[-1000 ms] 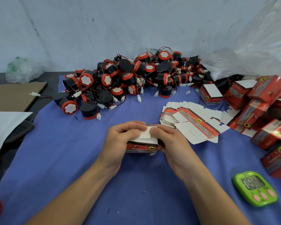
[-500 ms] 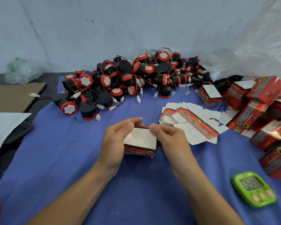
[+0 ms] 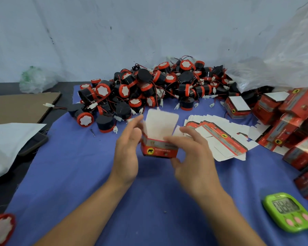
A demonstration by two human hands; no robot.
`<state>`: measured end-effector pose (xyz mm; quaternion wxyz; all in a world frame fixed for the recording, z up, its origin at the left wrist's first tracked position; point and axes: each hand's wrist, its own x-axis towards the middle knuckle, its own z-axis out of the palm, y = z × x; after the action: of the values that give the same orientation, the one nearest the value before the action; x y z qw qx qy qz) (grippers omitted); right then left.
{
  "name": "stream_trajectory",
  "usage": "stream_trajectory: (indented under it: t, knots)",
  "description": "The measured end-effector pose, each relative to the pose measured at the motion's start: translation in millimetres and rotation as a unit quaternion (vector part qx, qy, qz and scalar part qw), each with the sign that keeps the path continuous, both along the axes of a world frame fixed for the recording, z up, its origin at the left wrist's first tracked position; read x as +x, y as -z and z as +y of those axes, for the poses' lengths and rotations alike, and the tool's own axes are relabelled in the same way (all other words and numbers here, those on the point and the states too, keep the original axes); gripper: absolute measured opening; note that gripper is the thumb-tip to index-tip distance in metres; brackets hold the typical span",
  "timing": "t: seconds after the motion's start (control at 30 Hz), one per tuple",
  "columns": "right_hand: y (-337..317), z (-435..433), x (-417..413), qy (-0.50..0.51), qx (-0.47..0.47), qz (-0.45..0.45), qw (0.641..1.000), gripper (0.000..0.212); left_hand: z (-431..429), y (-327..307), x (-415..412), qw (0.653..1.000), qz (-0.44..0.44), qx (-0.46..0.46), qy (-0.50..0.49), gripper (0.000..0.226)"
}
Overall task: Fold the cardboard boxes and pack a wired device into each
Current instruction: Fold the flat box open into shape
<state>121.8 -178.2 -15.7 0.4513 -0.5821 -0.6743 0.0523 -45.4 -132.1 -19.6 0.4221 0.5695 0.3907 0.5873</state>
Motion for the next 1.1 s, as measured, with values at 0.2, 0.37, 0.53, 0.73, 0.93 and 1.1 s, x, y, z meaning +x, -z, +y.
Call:
stream_trajectory:
  t: [0.2, 0.37, 0.53, 0.73, 0.93, 1.1]
  knots:
    - [11.8, 1.8, -17.3, 0.001, 0.037, -0.124, 0.992, 0.058, 8.8, 4.3, -4.6, 0.977, 0.168, -0.121, -0.051, 0.04]
    - [4.6, -7.5, -28.9, 0.003, 0.074, 0.09, 0.993, 0.043, 14.0, 2.2, -13.1, 0.973, 0.131, -0.097, -0.163, 0.028]
    - [11.5, 13.6, -33.3, 0.03, -0.076, 0.189, 0.978, 0.039, 32.0, 0.4, -39.1, 0.946, 0.129, -0.115, -0.273, 0.031]
    - [15.4, 87.5, -61.7, -0.018, -0.169, 0.056, 0.984, 0.048, 46.9, -0.7, -58.8, 0.921, 0.132, -0.1, -0.351, 0.033]
    - [-7.8, 149.4, -121.4, -0.157, -0.139, 0.064, 0.976, 0.051, 55.7, -7.8, -76.9, 0.884, 0.013, -0.11, -0.455, 0.04]
    - [-10.4, 184.4, -154.0, -0.205, -0.173, -0.164, 0.949, 0.066, 60.0, -7.8, -96.4, 0.863, 0.015, -0.107, -0.493, 0.036]
